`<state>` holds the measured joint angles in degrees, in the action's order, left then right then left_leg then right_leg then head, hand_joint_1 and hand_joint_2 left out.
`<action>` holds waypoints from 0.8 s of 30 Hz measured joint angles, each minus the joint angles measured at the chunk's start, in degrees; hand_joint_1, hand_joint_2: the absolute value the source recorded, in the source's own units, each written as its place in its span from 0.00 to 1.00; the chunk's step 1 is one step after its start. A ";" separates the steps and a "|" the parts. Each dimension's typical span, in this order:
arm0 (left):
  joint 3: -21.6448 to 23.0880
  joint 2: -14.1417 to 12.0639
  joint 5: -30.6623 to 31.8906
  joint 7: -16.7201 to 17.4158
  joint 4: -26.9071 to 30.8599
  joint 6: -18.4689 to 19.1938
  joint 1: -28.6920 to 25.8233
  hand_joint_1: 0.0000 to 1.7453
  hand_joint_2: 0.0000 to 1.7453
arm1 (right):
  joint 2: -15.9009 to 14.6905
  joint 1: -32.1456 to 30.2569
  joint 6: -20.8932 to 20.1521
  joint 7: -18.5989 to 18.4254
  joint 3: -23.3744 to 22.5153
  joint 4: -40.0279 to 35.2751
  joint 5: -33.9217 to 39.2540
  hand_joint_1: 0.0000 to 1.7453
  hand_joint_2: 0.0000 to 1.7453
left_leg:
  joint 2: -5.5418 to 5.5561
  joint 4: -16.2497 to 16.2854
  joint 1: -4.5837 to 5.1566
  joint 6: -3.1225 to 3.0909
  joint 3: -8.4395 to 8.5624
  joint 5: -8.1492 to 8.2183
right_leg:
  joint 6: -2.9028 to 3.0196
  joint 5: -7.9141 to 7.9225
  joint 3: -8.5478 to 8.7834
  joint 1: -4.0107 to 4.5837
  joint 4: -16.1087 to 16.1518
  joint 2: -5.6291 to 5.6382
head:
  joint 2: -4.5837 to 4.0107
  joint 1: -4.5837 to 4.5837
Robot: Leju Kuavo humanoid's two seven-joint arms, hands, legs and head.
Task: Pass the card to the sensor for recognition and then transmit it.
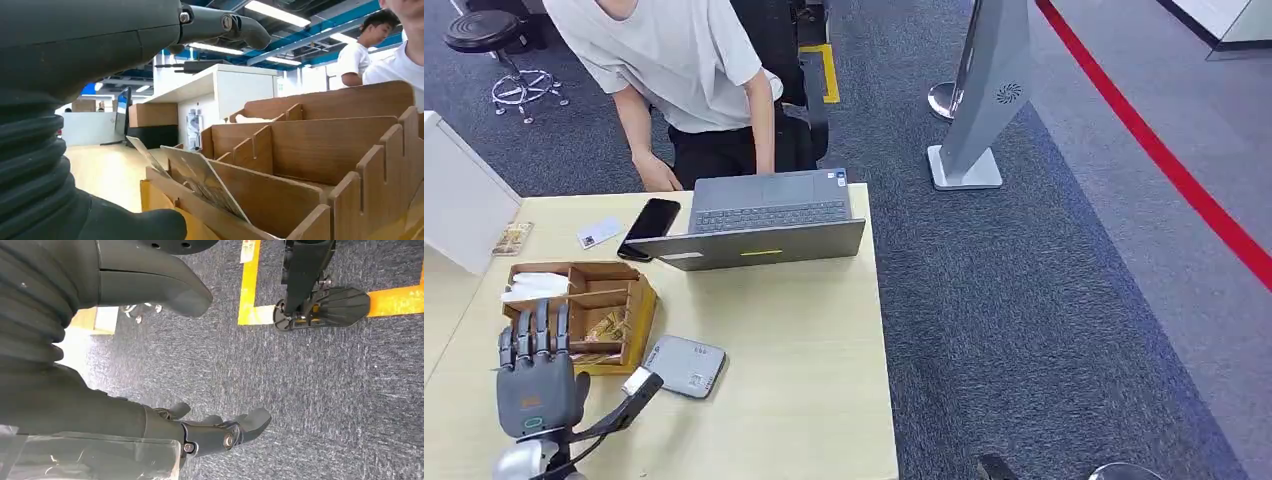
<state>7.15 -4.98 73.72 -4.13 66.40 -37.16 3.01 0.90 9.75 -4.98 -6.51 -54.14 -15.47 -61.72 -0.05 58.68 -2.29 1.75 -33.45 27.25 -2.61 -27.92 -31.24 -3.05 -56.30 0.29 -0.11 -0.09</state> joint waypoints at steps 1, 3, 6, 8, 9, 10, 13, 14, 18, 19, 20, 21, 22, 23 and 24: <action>0.09 0.00 -0.02 0.00 0.00 0.02 0.00 0.00 1.00 | 0.00 0.01 0.00 0.00 0.00 0.00 -0.02 0.00 1.00 | 0.00 0.00 0.00 0.00 0.00 0.00 | 0.00 0.00 0.00 0.00 0.00 0.00 | 0.00 -0.02; 0.31 0.00 -0.02 0.00 0.00 0.00 0.01 0.00 1.00 | 0.00 0.01 0.00 0.00 0.00 0.00 0.00 0.00 1.00 | 0.00 0.00 0.00 0.00 0.00 0.00 | 0.00 0.00 0.00 0.00 0.00 0.00 | 0.00 -0.02; 0.44 0.00 -0.02 0.00 0.00 0.00 0.02 0.00 1.00 | 0.00 0.01 0.00 0.00 0.00 0.00 0.00 0.00 1.00 | 0.00 0.00 0.00 0.00 0.00 0.00 | 0.00 0.00 0.00 0.00 0.00 0.00 | 0.00 -0.02; 0.44 0.00 -0.02 0.00 0.00 0.00 0.04 0.00 1.00 | 0.00 0.01 0.00 0.00 0.00 0.00 -0.02 0.00 1.00 | 0.00 0.00 0.00 0.00 0.00 0.00 | 0.00 0.00 0.00 0.00 0.00 0.00 | 0.00 -0.02; 0.46 0.00 0.00 0.00 0.00 0.00 0.04 0.00 1.00 | 0.00 0.02 0.00 0.00 0.00 0.00 0.00 0.00 1.00 | 0.00 0.00 0.00 0.00 0.00 0.00 | 0.00 0.00 0.00 0.00 0.00 0.00 | 0.00 -0.02; 0.46 0.00 0.00 0.00 0.00 0.02 0.04 0.00 1.00 | 0.00 0.03 0.00 -0.02 0.00 0.00 0.00 0.00 1.00 | 0.00 0.00 0.00 0.00 0.00 0.00 | 0.00 0.00 0.00 0.00 0.00 0.00 | 0.00 -0.02; 0.52 0.00 -0.02 0.26 0.04 0.17 0.04 0.00 1.00 | 0.02 0.05 0.04 -0.04 0.07 0.00 0.09 0.00 1.00 | 0.00 0.00 0.00 0.00 0.00 0.00 | 0.00 0.00 0.00 0.00 0.00 0.00 | 0.00 -0.02; 0.55 0.00 -0.02 0.33 0.07 0.20 0.04 1.00 1.00 | 0.02 0.07 0.09 -0.07 0.09 0.02 0.09 0.00 1.00 | 0.00 0.00 0.00 0.00 0.00 0.00 | 0.00 0.00 0.00 0.00 0.00 0.00 | 0.00 -0.02; 0.57 -0.02 -0.13 0.50 0.17 0.52 -0.04 1.00 1.00 | 0.02 0.11 0.11 -0.19 0.39 0.02 0.11 0.00 1.00 | 0.00 0.00 0.00 0.00 0.00 0.00 | 0.00 0.00 0.01 0.00 0.00 0.00 | 0.00 0.00; 0.57 -0.04 -0.20 0.63 0.31 0.77 -0.15 1.00 1.00 | 0.02 0.11 0.11 -0.20 0.46 0.02 0.22 0.00 1.00 | 0.00 0.00 0.00 0.00 0.00 0.00 | 0.00 0.00 0.01 0.00 0.00 0.00 | 0.00 -0.02; 0.59 -0.09 -0.48 0.79 0.57 1.25 -0.25 1.00 1.00 | 0.02 0.11 0.11 -0.20 0.61 0.02 0.65 0.00 1.00 | 0.00 0.00 0.00 0.00 0.00 0.00 | 0.00 0.00 0.01 0.00 0.00 0.00 | 0.00 0.00; 0.59 -0.17 -0.70 0.83 0.72 1.53 -0.40 1.00 1.00 | 0.02 0.11 0.11 -0.31 0.83 0.02 0.92 0.00 1.00 | 0.00 0.00 0.00 0.00 0.00 0.00 | 0.00 0.00 0.00 0.00 0.00 0.00 | 0.00 -0.02; 0.61 -0.24 -1.07 0.81 0.94 1.64 -0.52 1.00 1.00 | 0.02 0.12 0.11 -0.52 1.00 0.02 1.05 0.00 1.00 | 0.00 0.00 0.00 0.00 0.00 0.00 | 0.00 0.00 0.00 0.00 0.00 0.00 | 0.00 -0.02; 0.61 -0.31 -1.27 0.81 1.07 1.68 -0.66 1.00 1.00 | 0.02 0.12 0.11 -0.55 1.07 0.02 1.05 0.00 1.00 | 0.00 0.00 0.00 0.00 0.00 0.00 | 0.00 0.00 0.00 0.00 0.00 0.00 | 0.00 0.00; 0.63 -0.33 -1.68 0.59 1.16 1.77 -0.78 1.00 1.00 | 0.02 0.12 0.11 -0.57 1.29 0.02 1.18 0.00 1.00 | 0.00 0.00 0.00 0.00 0.00 0.00 | 0.00 0.00 0.00 0.00 0.00 0.00 | 0.00 -0.02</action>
<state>7.78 -5.31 72.04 -3.54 67.56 -35.39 2.24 0.92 9.87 -4.87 -7.08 -52.85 -15.45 -60.54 -0.05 58.68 -2.29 1.75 -33.46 27.25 -2.61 -27.92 -31.24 -3.05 -56.30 0.29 -0.11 -0.11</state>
